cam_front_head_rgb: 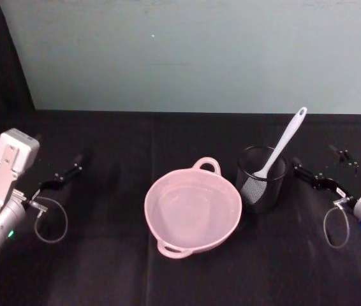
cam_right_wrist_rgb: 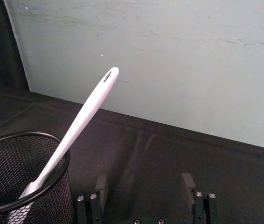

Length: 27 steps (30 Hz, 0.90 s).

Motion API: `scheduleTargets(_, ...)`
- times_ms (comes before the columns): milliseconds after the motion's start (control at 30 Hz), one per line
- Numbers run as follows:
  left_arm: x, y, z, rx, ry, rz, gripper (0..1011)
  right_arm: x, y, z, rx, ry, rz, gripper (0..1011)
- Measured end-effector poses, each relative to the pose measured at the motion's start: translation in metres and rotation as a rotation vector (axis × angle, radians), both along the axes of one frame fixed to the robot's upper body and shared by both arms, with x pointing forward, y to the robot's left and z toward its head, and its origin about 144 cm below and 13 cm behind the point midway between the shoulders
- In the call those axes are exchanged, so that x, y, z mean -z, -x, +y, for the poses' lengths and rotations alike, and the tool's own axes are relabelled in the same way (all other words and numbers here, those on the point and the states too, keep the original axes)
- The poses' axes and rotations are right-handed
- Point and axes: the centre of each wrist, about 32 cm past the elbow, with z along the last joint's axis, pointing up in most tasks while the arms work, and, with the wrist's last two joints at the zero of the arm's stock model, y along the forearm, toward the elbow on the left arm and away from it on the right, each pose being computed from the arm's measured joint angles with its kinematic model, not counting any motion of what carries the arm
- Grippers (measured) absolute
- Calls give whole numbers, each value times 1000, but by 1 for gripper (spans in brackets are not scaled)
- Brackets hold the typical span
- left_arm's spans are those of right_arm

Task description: Use the one hand to pick up the spoon and stir the clear water in the bowl.

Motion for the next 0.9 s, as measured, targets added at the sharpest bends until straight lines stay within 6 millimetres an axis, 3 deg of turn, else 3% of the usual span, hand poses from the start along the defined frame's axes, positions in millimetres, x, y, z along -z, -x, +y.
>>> scheduleTargets(900, 0, 0, 0, 0, 0, 0, 1005, 0, 0, 0, 0, 1, 0, 1002)
